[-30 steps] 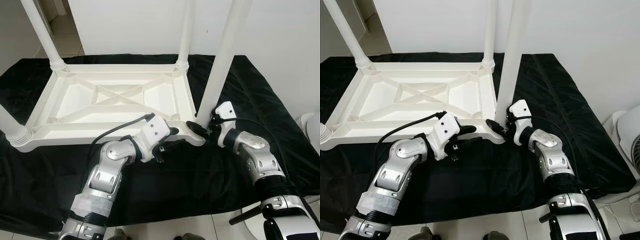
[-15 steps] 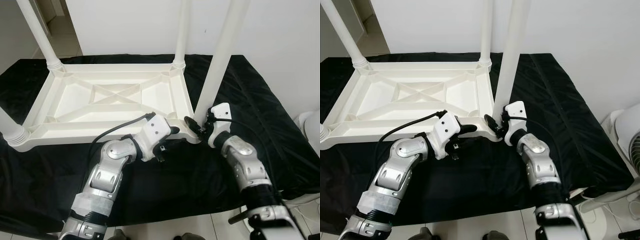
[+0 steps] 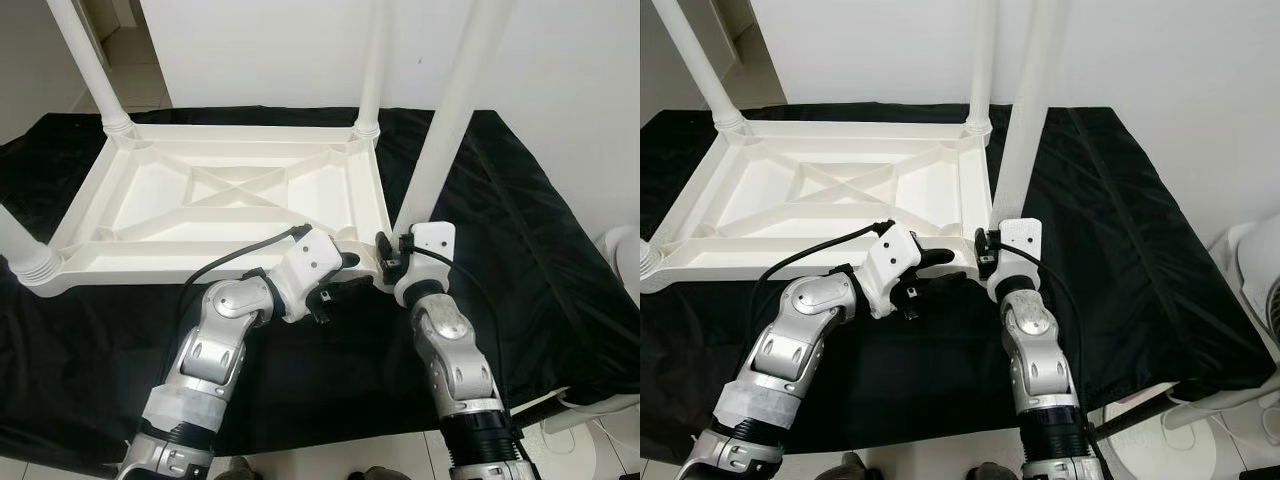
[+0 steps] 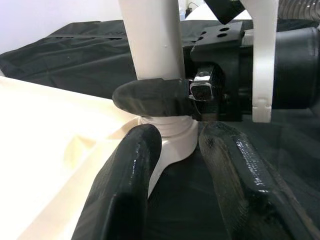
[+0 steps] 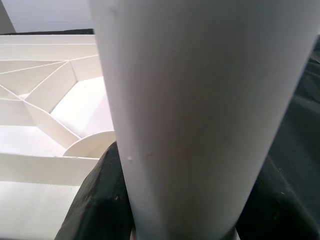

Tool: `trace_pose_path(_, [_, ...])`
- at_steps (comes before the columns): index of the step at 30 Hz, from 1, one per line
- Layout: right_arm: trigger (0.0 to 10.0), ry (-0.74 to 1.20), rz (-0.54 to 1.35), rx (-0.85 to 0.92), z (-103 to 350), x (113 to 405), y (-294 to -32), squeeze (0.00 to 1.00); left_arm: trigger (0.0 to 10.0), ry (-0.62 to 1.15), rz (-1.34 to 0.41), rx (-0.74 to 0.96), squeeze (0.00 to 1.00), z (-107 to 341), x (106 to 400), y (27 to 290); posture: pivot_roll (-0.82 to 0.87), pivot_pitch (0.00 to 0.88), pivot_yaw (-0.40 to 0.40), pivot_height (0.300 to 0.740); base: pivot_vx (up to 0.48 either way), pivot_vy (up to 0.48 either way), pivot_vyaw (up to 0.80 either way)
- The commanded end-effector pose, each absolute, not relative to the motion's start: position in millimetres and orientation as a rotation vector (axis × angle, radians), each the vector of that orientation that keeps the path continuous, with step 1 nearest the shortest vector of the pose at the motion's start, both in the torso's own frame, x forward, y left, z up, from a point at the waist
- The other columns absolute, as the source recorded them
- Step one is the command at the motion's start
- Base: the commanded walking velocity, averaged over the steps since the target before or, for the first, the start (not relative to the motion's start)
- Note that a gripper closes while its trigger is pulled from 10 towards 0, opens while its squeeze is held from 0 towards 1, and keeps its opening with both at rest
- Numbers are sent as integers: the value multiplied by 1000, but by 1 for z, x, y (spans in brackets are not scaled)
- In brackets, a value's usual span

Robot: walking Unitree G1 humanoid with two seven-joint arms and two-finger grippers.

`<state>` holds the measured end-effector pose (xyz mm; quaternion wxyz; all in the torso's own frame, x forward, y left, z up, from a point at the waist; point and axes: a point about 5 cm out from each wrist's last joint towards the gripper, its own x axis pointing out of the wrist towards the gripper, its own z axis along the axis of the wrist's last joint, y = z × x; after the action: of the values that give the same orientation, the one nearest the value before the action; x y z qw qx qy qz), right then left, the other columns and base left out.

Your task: Building children table

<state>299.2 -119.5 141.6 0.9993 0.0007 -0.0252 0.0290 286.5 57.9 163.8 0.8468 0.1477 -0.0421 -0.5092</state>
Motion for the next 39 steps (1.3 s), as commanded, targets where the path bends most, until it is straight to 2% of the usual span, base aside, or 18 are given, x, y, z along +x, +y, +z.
trace_pose_path(1, [10000,-49,40,13,142,297,-119,0,10000,-104,-943,313,0,165,292,61,-101,16,16,740,0,0,0])
trace_pose_path(2, [10000,-48,38,15,143,296,-118,0,10000,-104,-945,313,0,165,292,61,-101,16,16,740,0,0,0])
trace_pose_path(3, [10000,-53,42,22,144,296,-119,1000,10000,-104,-947,314,0,165,292,60,-98,17,15,740,0,0,0])
trace_pose_path(10, [10000,-54,86,40,146,297,-125,1000,10000,-100,-944,316,0,164,290,62,-86,24,11,740,0,0,0])
trace_pose_path(11, [10000,-61,141,28,148,300,-131,537,10000,-96,-943,317,0,163,289,63,-85,26,13,740,0,0,0])
trace_pose_path(12, [10000,-61,141,28,148,300,-131,537,10000,-96,-943,317,0,163,289,63,-85,26,13,740,0,0,0])
trace_pose_path(13, [10000,-59,231,16,150,304,-139,0,10000,-92,-942,318,0,162,289,65,-87,28,16,740,0,0,0])
trace_pose_path(19, [10000,-20,466,-91,150,316,-153,0,10000,-91,-942,320,0,163,291,64,-92,32,24,740,0,0,0])
trace_pose_path(21, [10000,-20,466,-91,150,316,-153,0,10000,-91,-942,320,0,163,291,64,-92,32,24,740,0,0,0])
trace_pose_path(28, [10000,30,703,-183,148,330,-150,0,10000,-98,-940,318,0,166,293,63,-92,37,28,740,0,0,0])
trace_pose_path(35, [10000,64,770,-230,142,337,-150,0,10000,-102,-939,318,0,167,294,63,-89,39,27,740,0,0,0])
trace_pose_path(36, [4549,74,791,-230,141,339,-150,0,10000,-103,-939,317,0,168,294,63,-89,39,27,740,0,0,0])
trace_pose_path(38, [0,85,810,-235,138,341,-152,0,10000,-106,-937,318,0,168,295,62,-85,37,24,740,0,0,0])
trace_pose_path(39, [0,85,816,-239,137,342,-153,0,10000,-106,-937,318,0,169,295,62,-84,36,23,740,0,0,0])
